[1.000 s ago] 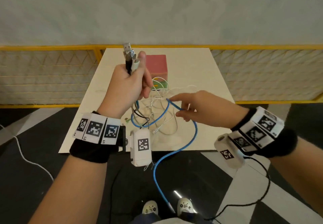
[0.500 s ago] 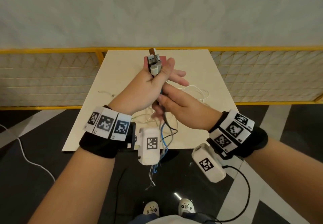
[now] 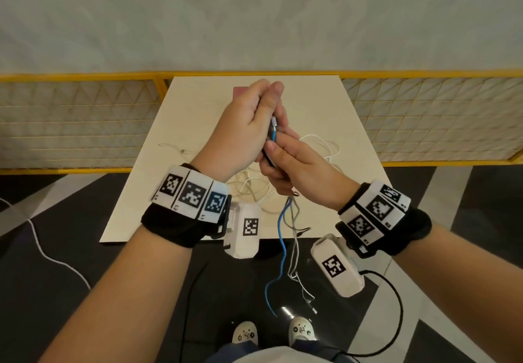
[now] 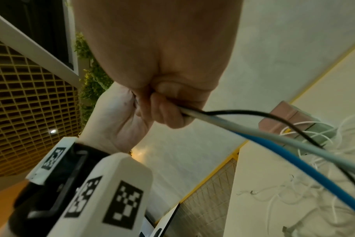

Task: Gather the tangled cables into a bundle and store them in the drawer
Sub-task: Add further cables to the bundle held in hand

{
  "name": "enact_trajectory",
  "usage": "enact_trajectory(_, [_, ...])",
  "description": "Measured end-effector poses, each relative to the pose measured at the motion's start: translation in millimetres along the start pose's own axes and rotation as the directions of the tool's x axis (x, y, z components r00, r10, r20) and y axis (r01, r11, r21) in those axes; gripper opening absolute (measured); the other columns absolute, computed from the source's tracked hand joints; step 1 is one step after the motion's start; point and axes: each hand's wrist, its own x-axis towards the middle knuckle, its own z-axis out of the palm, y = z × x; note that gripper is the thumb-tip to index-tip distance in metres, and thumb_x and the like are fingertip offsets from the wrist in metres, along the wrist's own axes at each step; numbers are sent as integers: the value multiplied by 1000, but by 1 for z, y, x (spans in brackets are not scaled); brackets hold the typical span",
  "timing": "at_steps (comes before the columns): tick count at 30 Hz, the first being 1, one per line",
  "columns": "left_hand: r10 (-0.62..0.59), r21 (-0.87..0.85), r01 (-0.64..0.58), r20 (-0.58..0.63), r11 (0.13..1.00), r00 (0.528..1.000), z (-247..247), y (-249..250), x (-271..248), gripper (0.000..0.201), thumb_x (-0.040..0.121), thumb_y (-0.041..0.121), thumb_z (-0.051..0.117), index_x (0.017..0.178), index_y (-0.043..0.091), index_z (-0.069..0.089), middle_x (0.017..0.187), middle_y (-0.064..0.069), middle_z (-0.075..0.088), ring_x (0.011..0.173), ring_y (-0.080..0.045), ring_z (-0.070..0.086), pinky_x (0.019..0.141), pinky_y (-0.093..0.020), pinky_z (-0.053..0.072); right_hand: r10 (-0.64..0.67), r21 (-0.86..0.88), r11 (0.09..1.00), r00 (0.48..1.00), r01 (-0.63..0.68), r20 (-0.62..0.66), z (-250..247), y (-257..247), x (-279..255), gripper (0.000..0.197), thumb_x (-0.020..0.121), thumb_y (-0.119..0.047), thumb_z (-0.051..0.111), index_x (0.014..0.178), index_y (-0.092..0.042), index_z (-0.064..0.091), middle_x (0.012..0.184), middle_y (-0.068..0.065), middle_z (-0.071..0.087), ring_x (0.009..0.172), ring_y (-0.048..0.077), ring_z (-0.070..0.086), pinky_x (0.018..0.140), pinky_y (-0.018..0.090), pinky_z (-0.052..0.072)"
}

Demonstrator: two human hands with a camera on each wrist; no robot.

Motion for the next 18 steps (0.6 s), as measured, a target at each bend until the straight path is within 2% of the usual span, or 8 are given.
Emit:
enact_trajectory(3, [-49, -227, 44, -18, 973, 999, 2, -4, 2, 22, 104, 28, 41, 120, 13, 43, 100, -12, 68, 76, -15, 72, 53, -12, 46, 4, 12, 1000, 996, -3, -88, -5, -1, 0, 26, 104, -18, 23, 89, -11, 43, 65, 2, 26, 50, 14, 18, 43, 25, 15])
enact_trajectory(6, [-200, -347, 204, 49, 915, 979, 2, -18, 4, 63, 90, 47, 61, 142, 29, 31, 107, 6, 71, 89, -7, 68, 74, -28, 54, -18, 19, 1000, 992, 21, -128, -11, -4, 1, 26, 104, -19, 25, 88, -7, 42, 64, 2, 25, 50, 11, 19, 43, 24, 14])
enact_trajectory(8, [-218, -171, 243, 154, 955, 964, 6, -23, 3, 51, 89, 54, 58, 129, 22, 57, 117, 4, 70, 106, -12, 67, 83, -38, 55, -8, -10, 1000, 995, 7, -103, -11, -3, 4, 24, 100, -20, 30, 82, -8, 42, 63, 3, 29, 50, 7, 24, 44, 21, 18])
enact_trajectory(10, [-213, -63, 225, 159, 972, 964, 11, -18, 2, 44, 99, 48, 45, 94, 14, 73, 107, 3, 75, 100, -12, 70, 76, -39, 59, 1, -23, 1000, 998, -3, -66, -10, 1, 5, 16, 92, -18, 35, 80, -11, 43, 67, 7, 35, 52, 7, 30, 47, 22, 24])
enact_trajectory(12, [-180, -72, 186, 83, 980, 980, 14, -14, 4, 55, 103, 41, 37, 68, 10, 65, 92, 2, 77, 90, -13, 73, 76, -30, 59, -15, -89, 996, 1000, 13, -24, -13, 9, 5, 14, 91, -15, 37, 84, -8, 46, 71, 11, 41, 57, 10, 43, 55, 23, 37])
enact_trajectory(15, [-153, -215, 125, -119, 969, 981, 10, -16, 13, 55, 105, 38, 33, 57, 13, 42, 54, 1, 64, 62, -19, 70, 65, -26, 54, 33, -369, 929, 999, -15, 42, -19, 35, 4, 18, 101, -19, 34, 93, -8, 47, 84, 5, 52, 77, 11, 61, 72, 18, 45])
enact_trajectory(17, [-190, -371, 105, -201, 923, 961, 3, -16, 19, 54, 104, 41, 34, 55, 18, 35, 44, 5, 37, 37, -16, 40, 44, -26, 37, 66, -511, 859, 998, -45, 23, -23, 60, 1, 22, 102, -22, 31, 94, -6, 44, 82, -3, 53, 80, 6, 62, 73, 20, 45])
enact_trajectory(18, [-210, -425, 103, -213, 899, 954, 0, -17, 22, 54, 104, 42, 36, 55, 19, 32, 45, 5, 28, 37, -14, 25, 42, -23, 25, 84, -537, 841, 996, -70, 0, -23, 71, 0, 22, 102, -22, 30, 94, -6, 43, 80, -4, 52, 79, 6, 62, 72, 24, 46])
